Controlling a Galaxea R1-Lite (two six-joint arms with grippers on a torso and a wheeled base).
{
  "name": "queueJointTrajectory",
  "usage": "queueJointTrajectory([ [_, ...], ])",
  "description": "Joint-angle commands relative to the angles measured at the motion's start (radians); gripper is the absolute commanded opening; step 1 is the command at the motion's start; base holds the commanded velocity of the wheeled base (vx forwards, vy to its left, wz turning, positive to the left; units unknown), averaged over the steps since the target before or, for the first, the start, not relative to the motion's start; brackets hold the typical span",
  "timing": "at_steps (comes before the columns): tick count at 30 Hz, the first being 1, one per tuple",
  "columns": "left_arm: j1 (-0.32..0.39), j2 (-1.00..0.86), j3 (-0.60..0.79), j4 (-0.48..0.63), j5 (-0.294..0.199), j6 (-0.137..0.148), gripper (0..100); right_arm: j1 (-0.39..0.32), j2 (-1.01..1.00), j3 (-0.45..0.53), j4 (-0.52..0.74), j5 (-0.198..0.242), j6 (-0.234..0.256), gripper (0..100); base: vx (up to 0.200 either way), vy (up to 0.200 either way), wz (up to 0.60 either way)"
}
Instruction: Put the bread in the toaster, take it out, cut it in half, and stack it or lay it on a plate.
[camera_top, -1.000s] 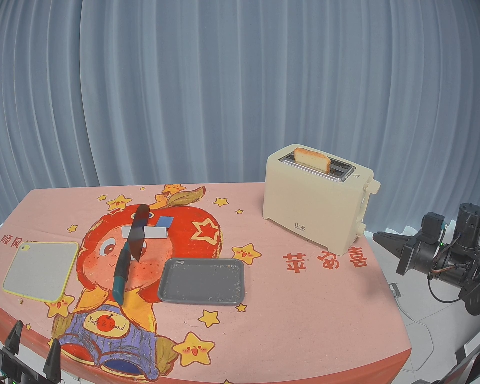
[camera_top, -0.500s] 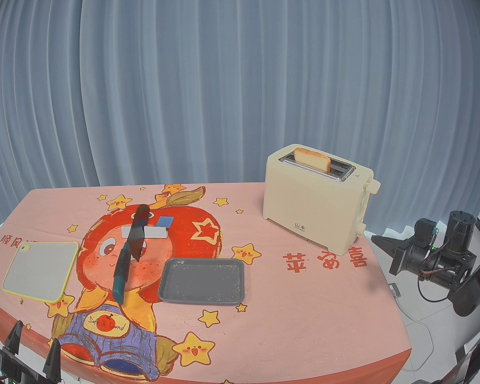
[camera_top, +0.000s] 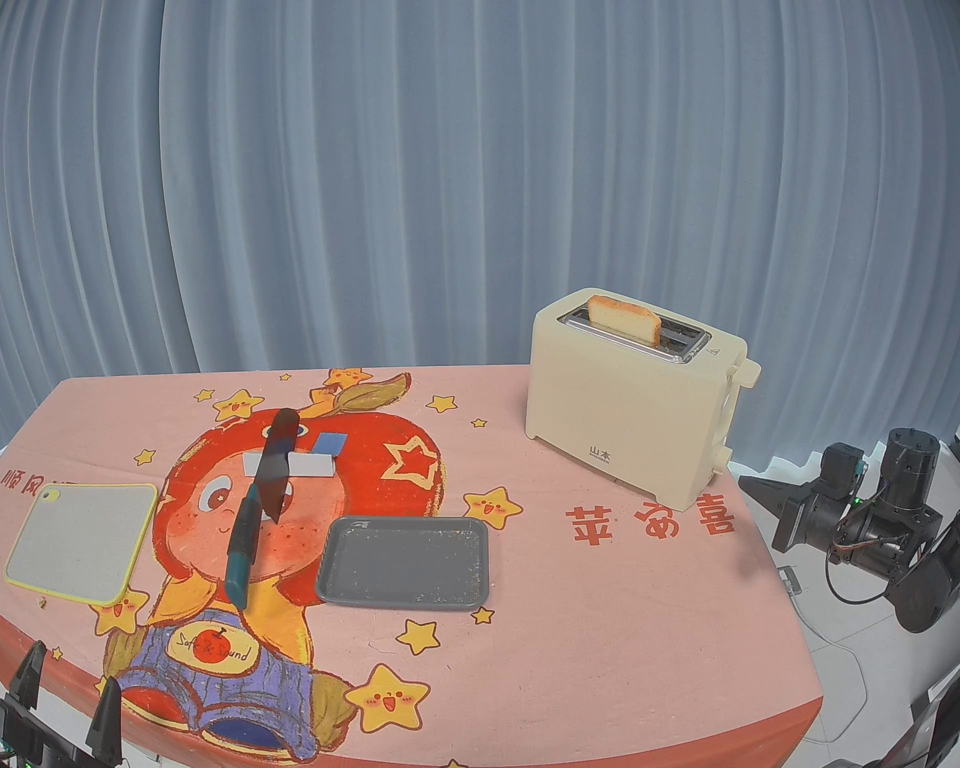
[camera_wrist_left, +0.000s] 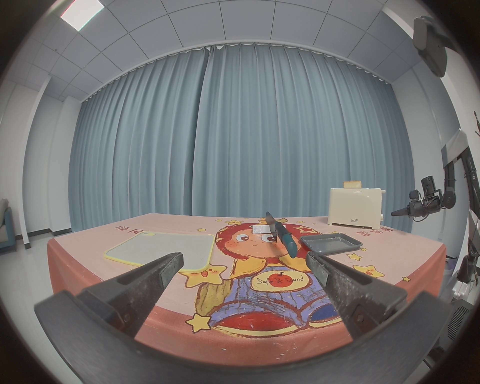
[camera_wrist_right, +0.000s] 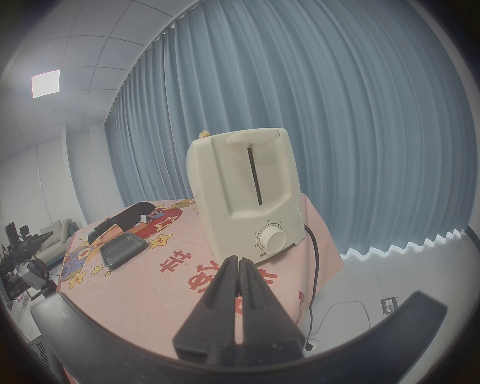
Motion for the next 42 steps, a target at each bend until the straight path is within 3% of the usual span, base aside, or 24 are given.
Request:
queueJointTrajectory([
  [1,0.000,0.002,0.018,0.000,0.000,0.000,100,0.001,0.011,0.000,-0.002,0.001,0.000,0,0.000,0.000,0.00],
  [29,0.000,0.002,0.018,0.000,0.000,0.000,100,0.010,0.093,-0.008,-0.002,-0.029,0.003,0,0.000,0.000,0.00],
  [33,0.000,0.002,0.018,0.000,0.000,0.000,100,0.008,0.124,-0.019,-0.025,-0.098,0.001,0,0.000,0.000,0.00],
  [42,0.000,0.002,0.018,0.000,0.000,0.000,100,0.031,0.201,-0.022,-0.123,-0.148,0.003,0,0.000,0.000,0.00],
])
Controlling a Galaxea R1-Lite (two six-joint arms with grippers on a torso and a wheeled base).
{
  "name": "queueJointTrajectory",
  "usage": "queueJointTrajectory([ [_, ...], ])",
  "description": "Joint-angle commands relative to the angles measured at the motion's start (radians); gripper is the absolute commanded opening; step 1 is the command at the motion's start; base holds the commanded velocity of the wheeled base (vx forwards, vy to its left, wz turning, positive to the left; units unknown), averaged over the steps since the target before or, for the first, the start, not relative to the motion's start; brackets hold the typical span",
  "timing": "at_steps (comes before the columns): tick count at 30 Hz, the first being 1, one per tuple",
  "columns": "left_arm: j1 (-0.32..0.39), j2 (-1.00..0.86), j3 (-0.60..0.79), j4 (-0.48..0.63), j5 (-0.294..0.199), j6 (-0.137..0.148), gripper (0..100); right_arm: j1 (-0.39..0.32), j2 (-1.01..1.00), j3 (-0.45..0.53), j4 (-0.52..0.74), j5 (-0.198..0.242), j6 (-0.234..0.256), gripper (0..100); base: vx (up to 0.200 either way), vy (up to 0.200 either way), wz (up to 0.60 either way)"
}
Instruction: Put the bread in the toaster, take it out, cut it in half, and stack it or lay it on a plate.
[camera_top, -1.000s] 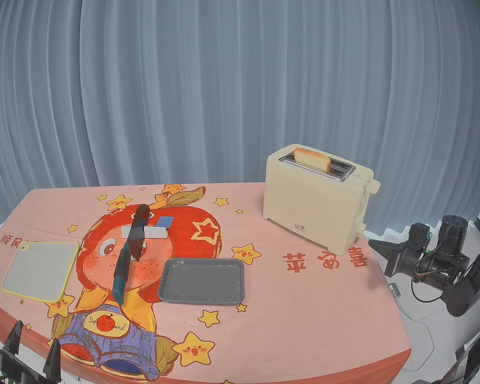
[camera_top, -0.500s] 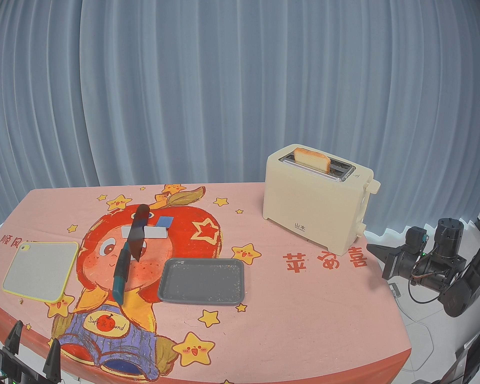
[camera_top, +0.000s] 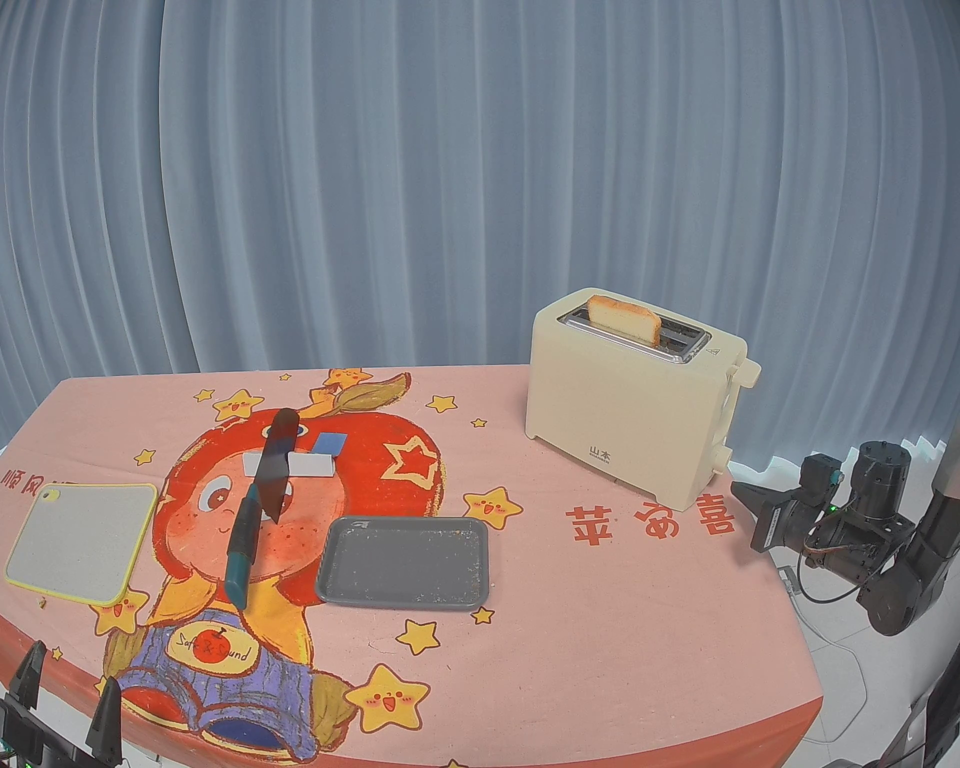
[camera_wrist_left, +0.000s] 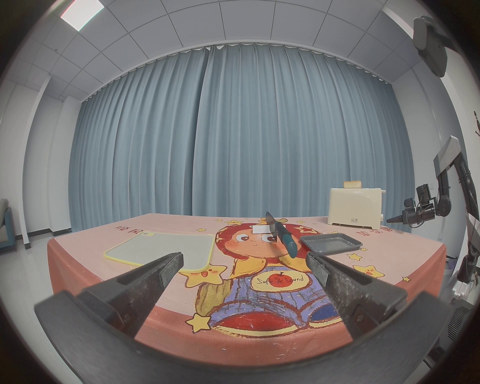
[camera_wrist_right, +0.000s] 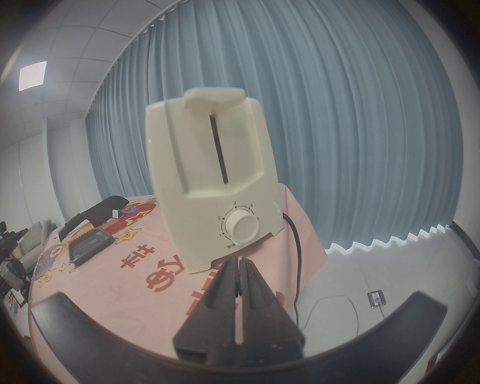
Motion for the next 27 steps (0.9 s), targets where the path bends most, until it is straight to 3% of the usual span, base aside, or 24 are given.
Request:
queueJointTrajectory([
  [1,0.000,0.002,0.018,0.000,0.000,0.000,100,0.014,0.048,-0.002,-0.006,-0.021,0.000,0,0.000,0.000,0.00],
  [13,0.000,0.002,0.018,0.000,0.000,0.000,100,0.014,0.053,-0.036,-0.005,-0.027,0.008,0,0.000,0.000,0.00],
  [27,0.000,0.002,0.018,0.000,0.000,0.000,100,0.017,0.079,-0.067,-0.003,-0.064,0.024,0,0.000,0.000,0.00],
])
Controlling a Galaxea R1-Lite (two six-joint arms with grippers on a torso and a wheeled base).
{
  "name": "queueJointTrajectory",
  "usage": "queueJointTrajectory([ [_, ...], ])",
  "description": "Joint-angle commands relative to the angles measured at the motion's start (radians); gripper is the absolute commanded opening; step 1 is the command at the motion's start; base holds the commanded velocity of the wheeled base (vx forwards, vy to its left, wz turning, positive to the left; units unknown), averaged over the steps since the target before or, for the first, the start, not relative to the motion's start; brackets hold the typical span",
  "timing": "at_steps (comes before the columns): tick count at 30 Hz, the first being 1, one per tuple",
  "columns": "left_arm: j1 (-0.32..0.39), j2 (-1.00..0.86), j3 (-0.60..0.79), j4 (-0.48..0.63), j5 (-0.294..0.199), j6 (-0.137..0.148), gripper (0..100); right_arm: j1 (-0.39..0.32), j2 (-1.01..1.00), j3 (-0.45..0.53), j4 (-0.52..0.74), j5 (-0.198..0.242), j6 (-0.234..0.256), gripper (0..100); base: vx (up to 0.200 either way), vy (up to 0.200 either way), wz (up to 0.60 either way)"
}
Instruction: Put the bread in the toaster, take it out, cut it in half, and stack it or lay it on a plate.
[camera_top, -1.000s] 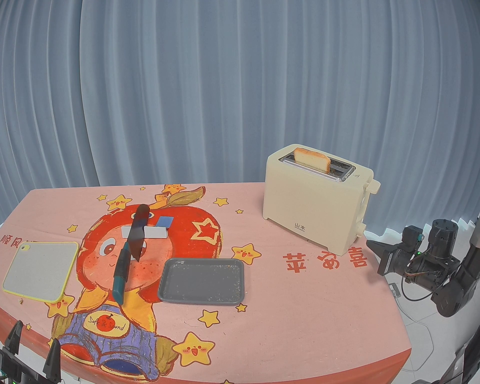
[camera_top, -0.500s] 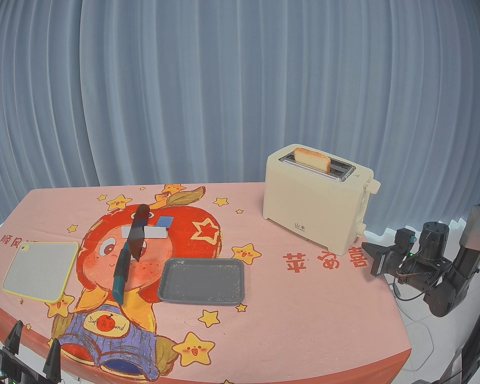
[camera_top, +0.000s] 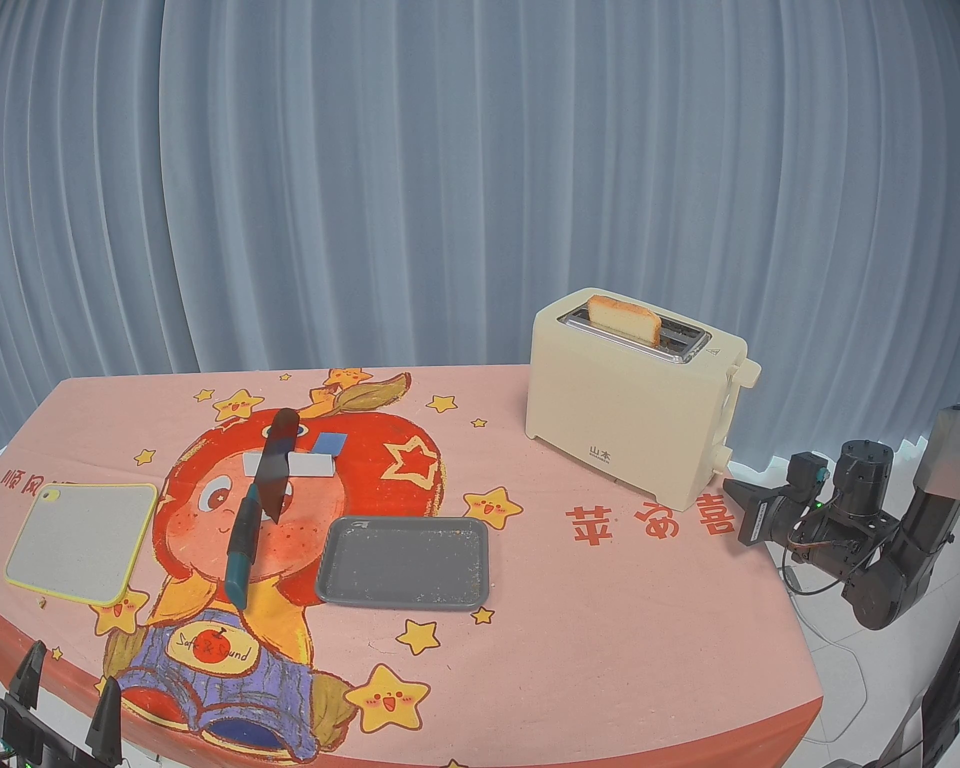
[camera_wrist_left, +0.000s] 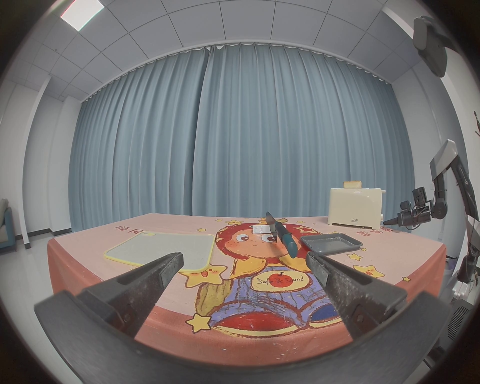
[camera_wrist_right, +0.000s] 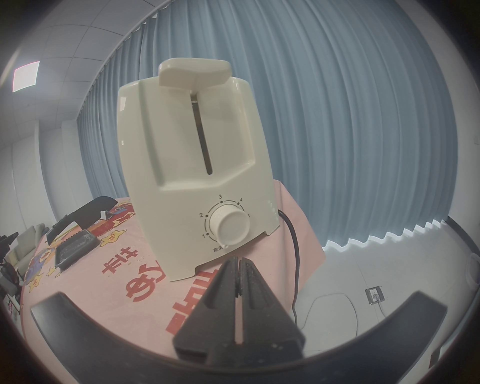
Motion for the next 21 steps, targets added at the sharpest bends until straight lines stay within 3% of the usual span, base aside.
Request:
queueJointTrajectory([
  [1,0.000,0.002,0.018,0.000,0.000,0.000,100,0.002,0.019,-0.011,-0.002,-0.007,0.003,0,0.000,0.000,0.00],
  [21,0.000,0.002,0.018,0.000,0.000,-0.002,100,0.016,0.021,-0.034,-0.004,-0.024,0.023,0,0.000,0.000,0.00],
])
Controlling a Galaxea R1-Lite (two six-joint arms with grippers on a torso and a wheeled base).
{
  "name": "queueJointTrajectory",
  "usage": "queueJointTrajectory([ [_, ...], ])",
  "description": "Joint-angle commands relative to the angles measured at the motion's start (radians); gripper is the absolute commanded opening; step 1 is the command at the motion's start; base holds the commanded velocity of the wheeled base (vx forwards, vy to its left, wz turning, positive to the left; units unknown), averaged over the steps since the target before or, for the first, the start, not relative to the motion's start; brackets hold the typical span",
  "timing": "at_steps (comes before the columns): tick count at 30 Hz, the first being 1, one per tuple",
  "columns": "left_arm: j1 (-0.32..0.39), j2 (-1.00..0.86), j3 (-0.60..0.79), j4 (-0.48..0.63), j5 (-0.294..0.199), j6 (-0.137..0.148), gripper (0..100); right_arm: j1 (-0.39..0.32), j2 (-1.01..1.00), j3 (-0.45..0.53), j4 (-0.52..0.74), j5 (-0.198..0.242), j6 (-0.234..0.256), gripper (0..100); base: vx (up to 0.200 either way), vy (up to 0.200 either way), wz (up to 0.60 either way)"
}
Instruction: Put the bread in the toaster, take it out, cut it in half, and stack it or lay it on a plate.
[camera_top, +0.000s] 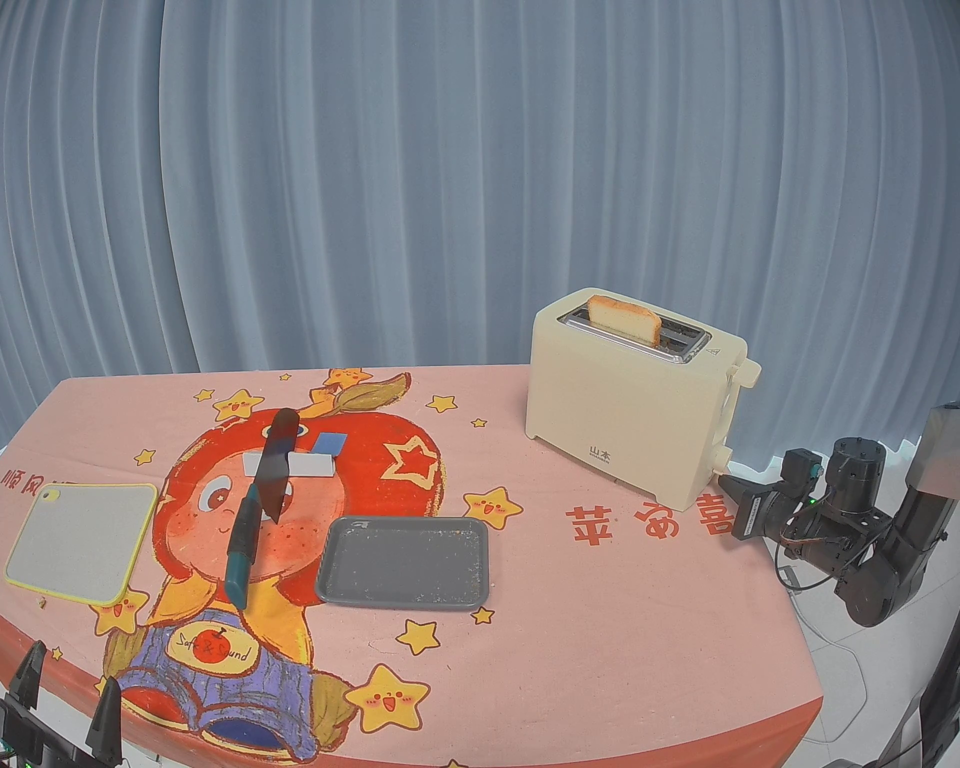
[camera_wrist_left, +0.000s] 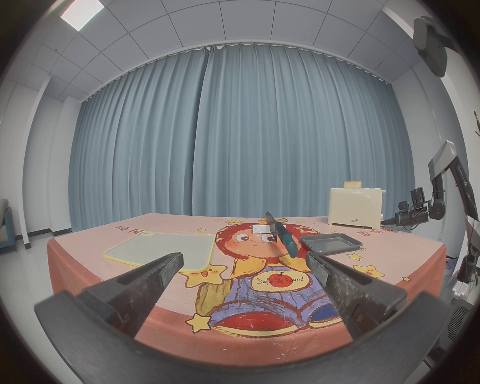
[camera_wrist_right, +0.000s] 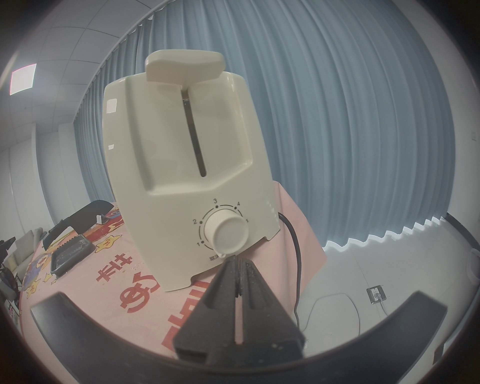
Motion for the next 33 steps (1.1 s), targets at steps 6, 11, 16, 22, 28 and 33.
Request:
queueJointTrajectory([
  [6,0.000,0.002,0.018,0.000,0.000,-0.001,100,0.004,-0.006,0.001,-0.001,0.002,0.000,0,0.000,0.000,0.00],
  [11,0.000,0.002,0.018,0.000,0.000,0.000,100,0.006,-0.012,0.003,-0.001,0.002,0.000,0,0.000,0.000,0.00],
  [16,0.000,0.002,0.018,0.000,0.000,0.000,100,0.010,-0.011,0.006,-0.001,0.002,0.000,0,0.000,0.000,0.00],
  [22,0.000,0.002,0.018,0.000,0.000,0.000,100,0.018,-0.017,0.007,-0.001,0.000,0.000,0,0.000,0.000,0.00],
  [28,0.000,0.002,0.018,0.000,0.000,0.000,100,0.018,-0.017,0.007,-0.001,0.000,0.000,0,0.000,0.000,0.00],
  [33,0.000,0.002,0.018,0.000,0.000,0.000,100,0.018,-0.029,0.009,-0.001,0.000,0.000,0,0.000,0.000,0.00],
])
